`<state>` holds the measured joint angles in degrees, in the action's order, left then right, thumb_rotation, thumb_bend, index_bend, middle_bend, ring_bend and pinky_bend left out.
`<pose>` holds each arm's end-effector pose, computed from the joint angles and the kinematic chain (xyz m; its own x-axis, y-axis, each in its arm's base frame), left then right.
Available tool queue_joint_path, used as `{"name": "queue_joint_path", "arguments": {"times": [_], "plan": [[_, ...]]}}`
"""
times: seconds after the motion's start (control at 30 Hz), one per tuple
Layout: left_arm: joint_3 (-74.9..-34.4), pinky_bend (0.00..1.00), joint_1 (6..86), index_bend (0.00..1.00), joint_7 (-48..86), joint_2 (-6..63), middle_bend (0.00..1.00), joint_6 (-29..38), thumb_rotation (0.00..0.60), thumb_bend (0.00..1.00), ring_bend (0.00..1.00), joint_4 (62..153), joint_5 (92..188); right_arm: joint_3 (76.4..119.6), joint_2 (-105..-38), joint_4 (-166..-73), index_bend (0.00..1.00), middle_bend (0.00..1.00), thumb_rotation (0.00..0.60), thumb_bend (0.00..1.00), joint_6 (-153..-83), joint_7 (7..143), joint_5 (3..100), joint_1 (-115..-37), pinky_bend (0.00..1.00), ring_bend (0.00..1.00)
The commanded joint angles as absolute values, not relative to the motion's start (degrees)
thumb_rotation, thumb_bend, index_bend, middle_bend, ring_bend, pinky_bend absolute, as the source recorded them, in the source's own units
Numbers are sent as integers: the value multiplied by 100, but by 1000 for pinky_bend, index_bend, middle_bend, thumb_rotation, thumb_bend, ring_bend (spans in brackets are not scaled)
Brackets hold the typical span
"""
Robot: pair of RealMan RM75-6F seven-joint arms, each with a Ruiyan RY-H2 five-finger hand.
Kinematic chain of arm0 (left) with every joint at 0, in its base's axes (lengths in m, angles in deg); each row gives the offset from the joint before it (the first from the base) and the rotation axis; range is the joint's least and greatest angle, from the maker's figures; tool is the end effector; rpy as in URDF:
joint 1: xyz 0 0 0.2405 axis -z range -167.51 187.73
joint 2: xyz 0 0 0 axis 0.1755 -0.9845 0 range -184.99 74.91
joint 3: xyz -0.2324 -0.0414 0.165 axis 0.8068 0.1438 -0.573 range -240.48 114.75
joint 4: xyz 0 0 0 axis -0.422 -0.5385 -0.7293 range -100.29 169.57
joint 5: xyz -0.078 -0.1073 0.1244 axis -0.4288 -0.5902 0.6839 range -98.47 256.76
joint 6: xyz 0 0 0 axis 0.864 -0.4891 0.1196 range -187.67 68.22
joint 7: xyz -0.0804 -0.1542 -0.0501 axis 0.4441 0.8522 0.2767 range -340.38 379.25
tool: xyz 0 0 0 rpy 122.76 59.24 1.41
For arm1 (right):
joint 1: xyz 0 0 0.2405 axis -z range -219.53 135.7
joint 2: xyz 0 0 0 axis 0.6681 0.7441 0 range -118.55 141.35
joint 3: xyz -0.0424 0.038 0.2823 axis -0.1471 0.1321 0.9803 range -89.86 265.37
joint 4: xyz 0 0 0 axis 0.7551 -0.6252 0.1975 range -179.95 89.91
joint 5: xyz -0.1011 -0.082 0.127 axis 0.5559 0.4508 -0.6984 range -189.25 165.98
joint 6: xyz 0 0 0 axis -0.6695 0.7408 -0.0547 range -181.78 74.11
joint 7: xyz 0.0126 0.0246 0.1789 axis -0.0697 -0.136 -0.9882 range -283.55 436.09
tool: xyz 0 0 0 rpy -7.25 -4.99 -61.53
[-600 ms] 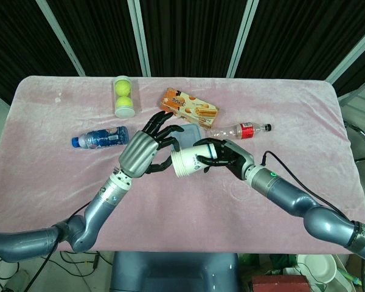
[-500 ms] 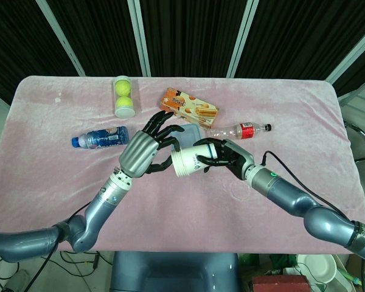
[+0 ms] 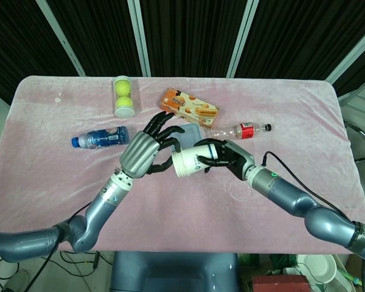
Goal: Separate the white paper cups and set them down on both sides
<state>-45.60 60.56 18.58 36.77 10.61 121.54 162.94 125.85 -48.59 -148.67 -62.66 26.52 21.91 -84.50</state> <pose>-0.0197 0.3905 0.0502 0.0308 0.0281 0.9991 0.7236 -0.6902 -0.0029 -0.0866 -0.3944 0.1188 -0.8048 -0.5445 0.2361 -0.5334 0.4892 -0.6901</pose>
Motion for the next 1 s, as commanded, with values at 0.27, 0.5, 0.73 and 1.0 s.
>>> {"name": "queue_joint_path", "arguments": {"times": [0.27, 0.5, 0.73, 1.0], "plan": [[-4532, 73, 6058, 662, 1913, 3747, 331, 1193, 600, 625, 0, 12062, 16365, 12595, -4873, -14875, 610, 496, 600, 387, -6225, 2684, 2199, -8448, 540, 557], [-4550, 74, 6030, 677, 1920, 3718, 333, 1230, 600, 626, 0, 12060, 16387, 12602, -4852, -14871, 611, 496, 600, 388, -6229, 2693, 2184, -8441, 540, 557], [-4572, 74, 5982, 689, 2033, 3674, 332, 1279, 600, 626, 0, 12051, 16415, 12647, -4817, -14880, 610, 496, 600, 388, -6214, 2693, 2182, -8392, 540, 557], [-4605, 74, 5925, 691, 2192, 3637, 333, 1306, 600, 626, 0, 11961, 16423, 12673, -4802, -14840, 611, 496, 600, 388, -6171, 2676, 2164, -8335, 540, 557]]}}
